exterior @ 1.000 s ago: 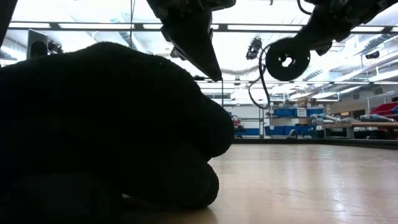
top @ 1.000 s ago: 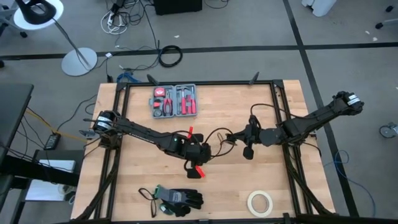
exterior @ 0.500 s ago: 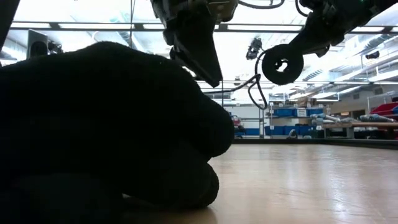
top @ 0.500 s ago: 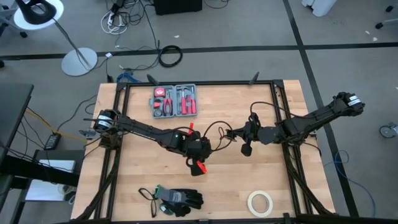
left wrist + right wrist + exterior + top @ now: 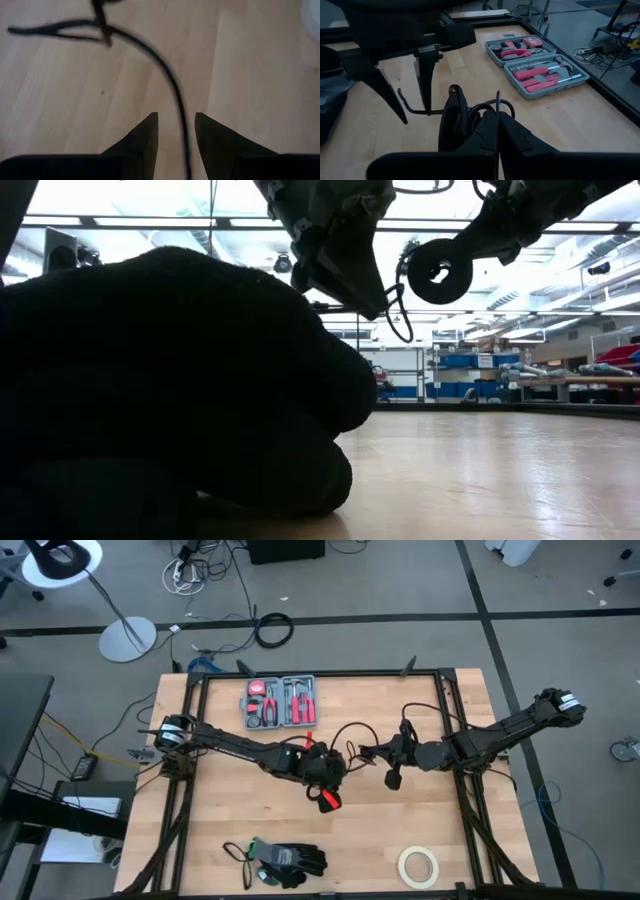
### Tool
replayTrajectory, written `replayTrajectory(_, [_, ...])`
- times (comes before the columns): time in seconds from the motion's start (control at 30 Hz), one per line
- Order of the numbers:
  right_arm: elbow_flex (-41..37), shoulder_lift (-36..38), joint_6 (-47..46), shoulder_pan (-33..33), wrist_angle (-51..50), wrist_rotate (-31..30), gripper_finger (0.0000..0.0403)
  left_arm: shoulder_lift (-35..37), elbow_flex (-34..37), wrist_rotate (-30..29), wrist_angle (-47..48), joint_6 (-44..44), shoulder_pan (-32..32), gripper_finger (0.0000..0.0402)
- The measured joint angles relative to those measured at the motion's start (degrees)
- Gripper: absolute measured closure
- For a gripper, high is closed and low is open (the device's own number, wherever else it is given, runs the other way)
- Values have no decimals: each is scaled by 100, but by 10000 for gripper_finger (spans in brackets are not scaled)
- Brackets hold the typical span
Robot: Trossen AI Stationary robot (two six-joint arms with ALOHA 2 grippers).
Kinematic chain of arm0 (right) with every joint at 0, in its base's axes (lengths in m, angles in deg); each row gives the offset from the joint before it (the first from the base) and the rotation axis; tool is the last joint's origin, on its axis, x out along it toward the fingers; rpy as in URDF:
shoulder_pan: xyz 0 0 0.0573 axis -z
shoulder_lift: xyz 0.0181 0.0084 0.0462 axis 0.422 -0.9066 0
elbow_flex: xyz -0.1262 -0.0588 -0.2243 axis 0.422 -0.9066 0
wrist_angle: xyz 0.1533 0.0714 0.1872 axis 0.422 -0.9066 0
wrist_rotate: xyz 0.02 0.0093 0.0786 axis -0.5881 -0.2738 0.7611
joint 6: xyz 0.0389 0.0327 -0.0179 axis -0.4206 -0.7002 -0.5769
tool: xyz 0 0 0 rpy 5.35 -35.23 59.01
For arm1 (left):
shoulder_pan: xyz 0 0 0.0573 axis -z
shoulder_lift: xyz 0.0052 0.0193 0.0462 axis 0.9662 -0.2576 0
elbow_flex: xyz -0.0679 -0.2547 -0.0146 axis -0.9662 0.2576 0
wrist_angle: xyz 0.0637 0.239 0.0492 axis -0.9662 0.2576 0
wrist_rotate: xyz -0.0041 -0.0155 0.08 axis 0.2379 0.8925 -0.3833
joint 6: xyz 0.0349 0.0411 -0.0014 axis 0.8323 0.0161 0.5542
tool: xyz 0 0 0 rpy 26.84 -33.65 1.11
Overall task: Coil cords
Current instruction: Coil the black wire cable into the black spool
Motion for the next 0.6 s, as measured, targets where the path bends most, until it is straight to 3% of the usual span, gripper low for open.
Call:
replayTrajectory(0.17, [0,0,28,-2,30,9,403,0,-2,-26,-44,274,-1,290])
replayTrajectory(0.33, [0,0,30,-2,17,11,403,0,-2,-16,5,572,-3,387])
replayTrajectory(0.6, [0,1,4,-2,-16,-63,403,0,-2,-140,338,630,-3,398])
